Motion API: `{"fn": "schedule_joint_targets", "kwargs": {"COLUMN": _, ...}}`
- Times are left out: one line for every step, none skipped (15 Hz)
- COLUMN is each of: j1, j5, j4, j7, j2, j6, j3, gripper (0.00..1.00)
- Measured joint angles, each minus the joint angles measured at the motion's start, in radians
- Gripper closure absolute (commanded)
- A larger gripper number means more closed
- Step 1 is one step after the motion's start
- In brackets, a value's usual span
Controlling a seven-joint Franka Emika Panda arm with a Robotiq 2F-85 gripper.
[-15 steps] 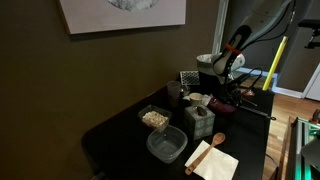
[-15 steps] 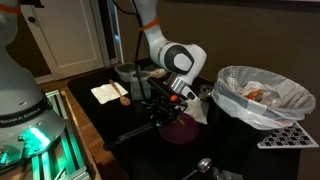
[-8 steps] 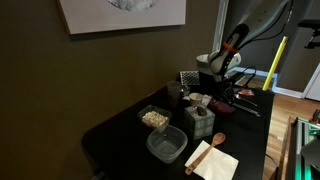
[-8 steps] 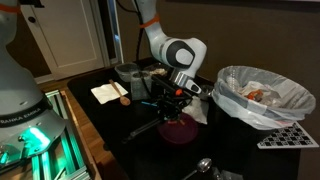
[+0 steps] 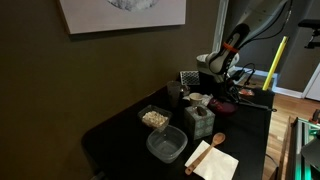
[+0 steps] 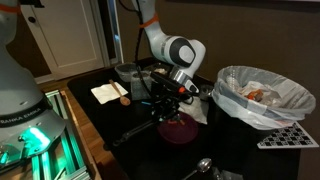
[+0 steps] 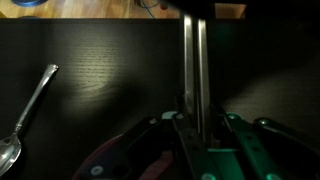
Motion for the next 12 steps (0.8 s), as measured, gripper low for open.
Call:
{"fn": "schedule_joint_targets", "kwargs": {"j1": 0.001, "j5": -0.013, "j4": 0.004, "j7": -0.001, "j2": 0.004, "j6": -0.016, "j3": 0.0, "gripper": 0.88}}
{"fn": "schedule_joint_targets", "kwargs": {"j1": 0.002, "j5": -0.023, "j4": 0.005, "j7": -0.001, "j2": 0.009, "j6": -0.025, "j3": 0.0, "gripper": 0.88}}
{"fn": "schedule_joint_targets", "kwargs": {"j1": 0.003, "j5": -0.032, "j4": 0.007, "j7": -0.001, "j2": 0.015, "j6": -0.033, "j3": 0.0, "gripper": 0.89}}
{"fn": "schedule_joint_targets", "kwargs": {"j1": 0.003, "j5": -0.041, "j4": 0.009, "j7": -0.001, "j2": 0.022, "j6": -0.037, "j3": 0.0, "gripper": 0.89}}
{"fn": "schedule_joint_targets", "kwargs": {"j1": 0.003, "j5": -0.048, "j4": 0.01, "j7": -0.001, "j2": 0.031, "j6": -0.037, "j3": 0.0, "gripper": 0.88}}
{"fn": "schedule_joint_targets", "kwargs": {"j1": 0.004, "j5": -0.055, "j4": 0.012, "j7": -0.001, "j2": 0.039, "j6": -0.037, "j3": 0.0, "gripper": 0.87}}
{"fn": "schedule_joint_targets", "kwargs": {"j1": 0.005, "j5": -0.059, "j4": 0.014, "j7": -0.001, "j2": 0.046, "j6": -0.037, "j3": 0.0, "gripper": 0.85}}
{"fn": "schedule_joint_targets", "kwargs": {"j1": 0.006, "j5": -0.064, "j4": 0.016, "j7": -0.001, "j2": 0.054, "j6": -0.037, "j3": 0.0, "gripper": 0.85}}
{"fn": "schedule_joint_targets", "kwargs": {"j1": 0.006, "j5": -0.068, "j4": 0.019, "j7": -0.001, "j2": 0.06, "j6": -0.037, "j3": 0.0, "gripper": 0.83}}
{"fn": "schedule_joint_targets", "kwargs": {"j1": 0.007, "j5": -0.072, "j4": 0.022, "j7": -0.001, "j2": 0.066, "j6": -0.037, "j3": 0.0, "gripper": 0.8}}
{"fn": "schedule_joint_targets", "kwargs": {"j1": 0.007, "j5": -0.075, "j4": 0.025, "j7": -0.001, "j2": 0.071, "j6": -0.037, "j3": 0.0, "gripper": 0.79}}
{"fn": "schedule_joint_targets", "kwargs": {"j1": 0.008, "j5": -0.078, "j4": 0.029, "j7": -0.001, "j2": 0.075, "j6": -0.037, "j3": 0.0, "gripper": 0.79}}
